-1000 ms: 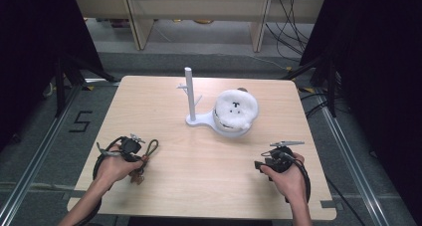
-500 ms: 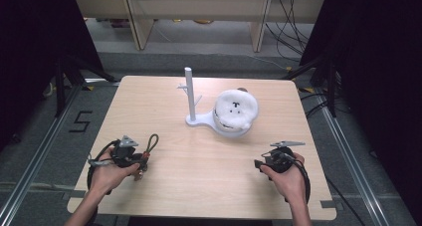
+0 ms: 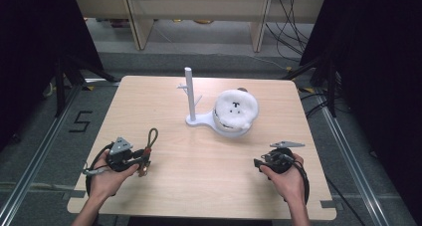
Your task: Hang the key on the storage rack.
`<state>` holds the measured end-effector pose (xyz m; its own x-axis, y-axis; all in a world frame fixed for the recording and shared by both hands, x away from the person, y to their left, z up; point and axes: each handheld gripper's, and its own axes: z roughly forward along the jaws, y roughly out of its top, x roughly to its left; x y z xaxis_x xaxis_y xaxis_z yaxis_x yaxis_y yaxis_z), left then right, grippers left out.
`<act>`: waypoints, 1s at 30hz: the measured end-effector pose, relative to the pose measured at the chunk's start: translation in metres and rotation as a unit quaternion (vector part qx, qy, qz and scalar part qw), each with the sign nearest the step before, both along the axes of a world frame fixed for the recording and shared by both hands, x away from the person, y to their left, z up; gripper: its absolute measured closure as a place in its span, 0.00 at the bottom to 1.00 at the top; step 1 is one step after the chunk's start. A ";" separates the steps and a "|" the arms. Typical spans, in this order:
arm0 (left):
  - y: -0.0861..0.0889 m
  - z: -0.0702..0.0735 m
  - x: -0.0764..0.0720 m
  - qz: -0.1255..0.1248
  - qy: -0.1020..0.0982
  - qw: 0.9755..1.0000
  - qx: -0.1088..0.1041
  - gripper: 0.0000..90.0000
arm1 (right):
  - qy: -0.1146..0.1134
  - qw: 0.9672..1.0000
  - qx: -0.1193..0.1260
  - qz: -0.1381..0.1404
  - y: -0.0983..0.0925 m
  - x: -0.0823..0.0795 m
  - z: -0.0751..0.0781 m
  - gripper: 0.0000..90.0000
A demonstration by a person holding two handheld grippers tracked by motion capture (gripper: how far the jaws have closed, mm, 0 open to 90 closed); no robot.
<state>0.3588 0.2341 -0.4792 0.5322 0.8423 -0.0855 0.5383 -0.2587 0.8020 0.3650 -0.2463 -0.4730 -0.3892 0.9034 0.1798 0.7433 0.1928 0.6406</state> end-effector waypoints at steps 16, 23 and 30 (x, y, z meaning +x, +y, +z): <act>-0.006 0.012 -0.007 0.016 -0.081 0.995 -0.047 0.76 | -0.004 1.000 0.001 -0.003 0.004 -0.003 -0.004 0.57; -0.010 0.018 -0.007 0.011 -0.096 0.994 -0.056 0.76 | -0.011 1.000 0.001 -0.004 0.004 -0.004 -0.004 0.57; -0.013 0.025 -0.007 0.010 -0.115 0.991 -0.069 0.76 | -0.015 1.000 0.002 0.000 0.004 -0.003 -0.006 0.56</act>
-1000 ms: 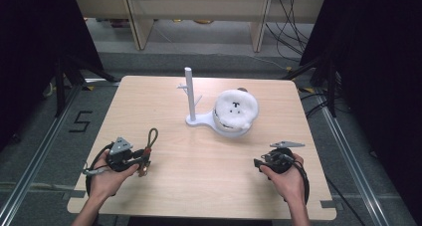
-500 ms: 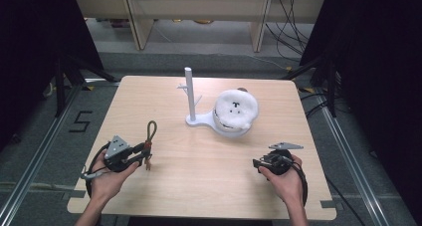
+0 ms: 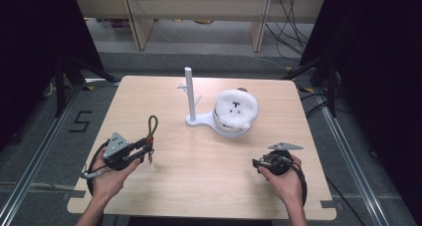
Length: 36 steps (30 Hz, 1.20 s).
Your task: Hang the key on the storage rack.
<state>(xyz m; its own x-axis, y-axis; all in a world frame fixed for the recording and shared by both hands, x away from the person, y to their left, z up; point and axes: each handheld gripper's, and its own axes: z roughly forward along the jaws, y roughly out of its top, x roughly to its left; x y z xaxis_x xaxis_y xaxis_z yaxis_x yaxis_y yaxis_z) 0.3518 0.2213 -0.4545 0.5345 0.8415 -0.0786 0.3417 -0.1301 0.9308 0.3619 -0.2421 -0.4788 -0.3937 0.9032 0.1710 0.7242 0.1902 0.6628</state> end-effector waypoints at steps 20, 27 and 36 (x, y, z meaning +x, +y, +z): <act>-0.011 0.021 0.011 -0.014 -0.022 1.000 -0.007 0.76 | -0.001 1.000 -0.005 0.000 0.000 0.000 -0.001 0.54; -0.016 0.027 0.016 -0.016 -0.030 0.999 -0.009 0.76 | 0.005 1.000 0.000 -0.003 0.000 0.000 -0.001 0.54; -0.021 0.030 0.023 -0.021 -0.031 0.999 -0.008 0.76 | 0.004 1.000 0.000 -0.001 0.000 0.000 -0.001 0.54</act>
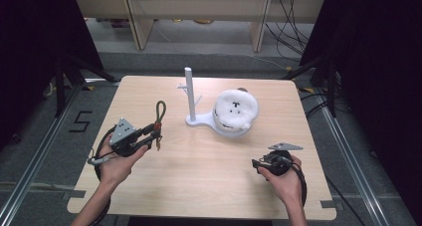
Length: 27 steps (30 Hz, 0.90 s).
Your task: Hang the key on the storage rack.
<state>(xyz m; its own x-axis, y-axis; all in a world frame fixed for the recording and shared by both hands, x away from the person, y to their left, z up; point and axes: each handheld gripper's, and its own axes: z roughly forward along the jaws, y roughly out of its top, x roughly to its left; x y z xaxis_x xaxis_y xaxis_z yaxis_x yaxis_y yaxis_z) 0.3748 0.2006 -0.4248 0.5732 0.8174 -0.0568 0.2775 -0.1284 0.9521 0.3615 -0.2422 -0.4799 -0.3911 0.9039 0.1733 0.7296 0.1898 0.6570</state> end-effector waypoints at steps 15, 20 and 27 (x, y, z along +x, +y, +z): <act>-0.008 0.007 0.012 -0.006 -0.003 1.000 -0.002 0.76 | -0.008 1.000 -0.001 0.001 -0.001 0.001 -0.001 0.53; -0.011 0.009 0.018 -0.008 -0.002 1.000 0.000 0.76 | -0.003 1.000 0.000 -0.005 0.000 0.000 0.000 0.53; -0.015 0.012 0.025 -0.010 -0.004 1.000 -0.003 0.76 | -0.008 1.000 -0.006 -0.001 0.000 0.000 0.000 0.52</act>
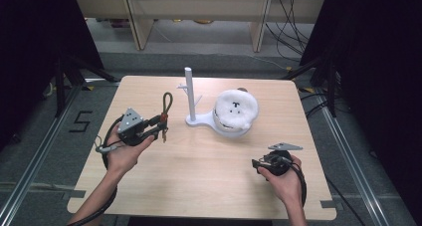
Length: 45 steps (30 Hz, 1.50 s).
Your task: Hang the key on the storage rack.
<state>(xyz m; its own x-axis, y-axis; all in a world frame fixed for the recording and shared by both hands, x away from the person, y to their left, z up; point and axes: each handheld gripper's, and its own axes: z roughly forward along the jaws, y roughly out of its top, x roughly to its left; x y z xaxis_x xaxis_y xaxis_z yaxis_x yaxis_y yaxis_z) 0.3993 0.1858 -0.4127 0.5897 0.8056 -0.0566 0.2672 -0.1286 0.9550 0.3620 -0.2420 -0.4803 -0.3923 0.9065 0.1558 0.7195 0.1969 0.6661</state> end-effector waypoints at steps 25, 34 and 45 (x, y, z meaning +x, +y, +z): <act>-0.011 0.003 0.030 -0.002 0.011 1.000 0.006 0.76 | 0.007 1.000 0.007 -0.003 -0.001 -0.001 0.000 0.52; -0.014 0.002 0.037 0.003 0.018 1.000 0.005 0.76 | 0.004 1.000 0.006 -0.004 -0.001 0.000 -0.001 0.52; -0.019 -0.006 0.047 0.007 0.031 1.000 0.000 0.76 | 0.008 1.000 -0.001 -0.009 -0.001 -0.001 -0.001 0.52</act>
<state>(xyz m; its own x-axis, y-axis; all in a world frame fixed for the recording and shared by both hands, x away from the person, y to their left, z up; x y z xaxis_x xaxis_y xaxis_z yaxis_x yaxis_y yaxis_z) 0.4458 0.1668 -0.4188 0.5742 0.8136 -0.0916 0.3272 -0.1254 0.9366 0.3613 -0.2429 -0.4812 -0.3737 0.9136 0.1602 0.7335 0.1853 0.6540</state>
